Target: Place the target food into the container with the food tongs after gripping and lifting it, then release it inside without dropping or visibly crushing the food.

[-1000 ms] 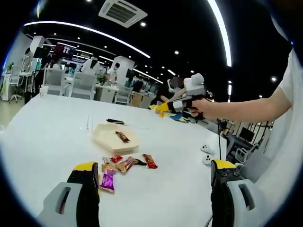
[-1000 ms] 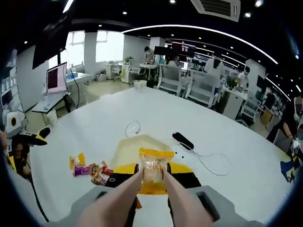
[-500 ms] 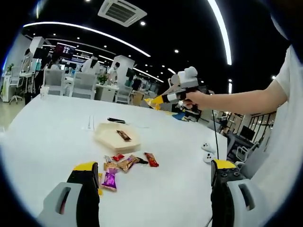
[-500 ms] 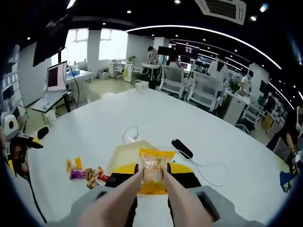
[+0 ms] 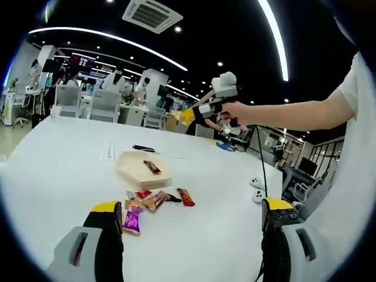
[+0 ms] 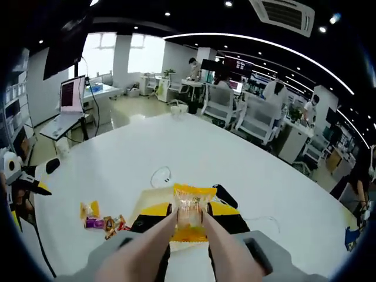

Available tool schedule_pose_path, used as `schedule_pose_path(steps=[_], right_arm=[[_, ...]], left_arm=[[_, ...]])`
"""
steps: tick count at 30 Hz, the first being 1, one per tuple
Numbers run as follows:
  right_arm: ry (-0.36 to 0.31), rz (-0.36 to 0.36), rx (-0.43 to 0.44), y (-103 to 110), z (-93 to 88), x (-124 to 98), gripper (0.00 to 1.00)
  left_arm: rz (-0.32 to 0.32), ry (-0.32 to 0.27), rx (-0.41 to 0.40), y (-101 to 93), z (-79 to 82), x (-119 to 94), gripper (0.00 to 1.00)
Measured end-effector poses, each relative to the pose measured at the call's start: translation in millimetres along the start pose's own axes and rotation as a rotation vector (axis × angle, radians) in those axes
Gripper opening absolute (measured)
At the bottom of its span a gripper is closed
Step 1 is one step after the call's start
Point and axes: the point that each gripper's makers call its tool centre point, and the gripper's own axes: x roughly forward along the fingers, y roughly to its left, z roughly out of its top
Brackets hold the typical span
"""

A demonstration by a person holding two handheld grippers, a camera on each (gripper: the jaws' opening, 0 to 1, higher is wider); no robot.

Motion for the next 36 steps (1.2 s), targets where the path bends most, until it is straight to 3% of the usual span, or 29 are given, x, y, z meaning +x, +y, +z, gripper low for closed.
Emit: schedule_pose_path(steps=[5,16,20,25,36], right_arm=[[0.013,0.030,-0.005,4.1,4.4,11.4,0.23],[0.011,0.038,-0.018,-4.5,22.2,25.3,0.23],[0.011,0.035,-0.006,-3.6,27.6,31.4,0.23],[0.007,0.050,0.002,-0.2,32.6,38.0,0.23],[0.004,0.062,0.007,3.1,38.2,48.9,0.24]], left_arm=[[0.017,0.020,0.039,3.6,-1.4,-1.4,0.99],[0.041,0.014,0.021,8.8,-0.6,-7.9,0.99],[0.057,-0.018,0.025,11.9,7.5,-15.4,0.99],[0.085,0.001,-0.006,20.3,-3.1,-23.4,0.99],[0.118,-0.007,-0.040,27.3,-6.4,-33.3,0.99]])
